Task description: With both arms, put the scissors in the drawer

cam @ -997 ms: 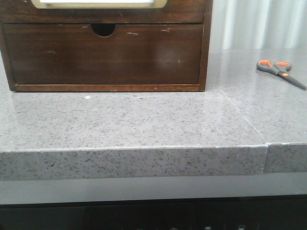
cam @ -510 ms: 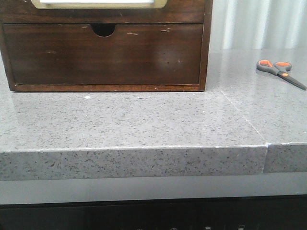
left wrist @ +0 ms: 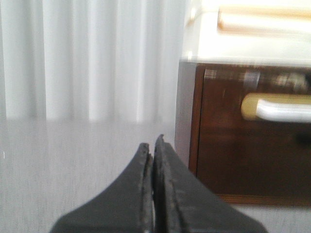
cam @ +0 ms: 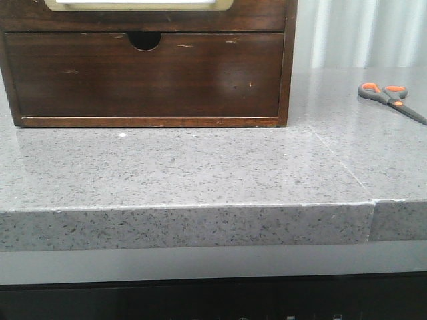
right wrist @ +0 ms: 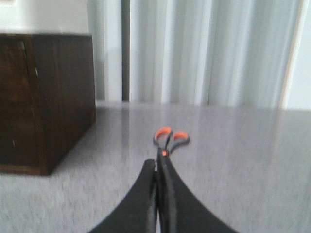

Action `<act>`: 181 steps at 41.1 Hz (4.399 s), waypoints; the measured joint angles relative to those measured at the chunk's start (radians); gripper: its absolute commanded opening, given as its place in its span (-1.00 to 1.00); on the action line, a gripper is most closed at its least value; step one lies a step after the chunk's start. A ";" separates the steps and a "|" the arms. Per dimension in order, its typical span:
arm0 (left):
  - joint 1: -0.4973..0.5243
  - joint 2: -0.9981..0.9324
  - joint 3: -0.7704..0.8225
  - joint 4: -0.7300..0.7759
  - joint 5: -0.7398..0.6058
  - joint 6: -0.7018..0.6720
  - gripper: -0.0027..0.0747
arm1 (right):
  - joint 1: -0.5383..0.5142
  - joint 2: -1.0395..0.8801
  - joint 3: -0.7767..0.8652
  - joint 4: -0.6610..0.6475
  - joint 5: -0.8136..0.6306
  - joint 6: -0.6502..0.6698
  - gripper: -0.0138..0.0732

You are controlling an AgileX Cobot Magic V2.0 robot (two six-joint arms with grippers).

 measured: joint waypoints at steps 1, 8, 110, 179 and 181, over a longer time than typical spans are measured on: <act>0.000 0.000 -0.027 0.000 0.016 0.000 -0.98 | 0.000 0.000 -0.022 0.000 0.016 0.000 -0.95; 0.000 0.000 -0.247 -0.001 0.133 0.000 -0.98 | 0.000 0.026 -0.233 0.000 0.122 0.000 -0.95; 0.000 1.039 -0.515 -1.521 0.586 0.642 0.67 | 0.000 0.640 -0.545 -0.042 0.610 0.000 0.57; 0.000 1.456 -0.680 -1.765 0.867 0.820 -0.56 | 0.000 0.640 -0.545 -0.045 0.610 0.000 0.57; 0.000 1.434 -0.658 -1.765 0.865 0.820 -0.56 | 0.000 0.640 -0.545 -0.045 0.610 0.000 0.57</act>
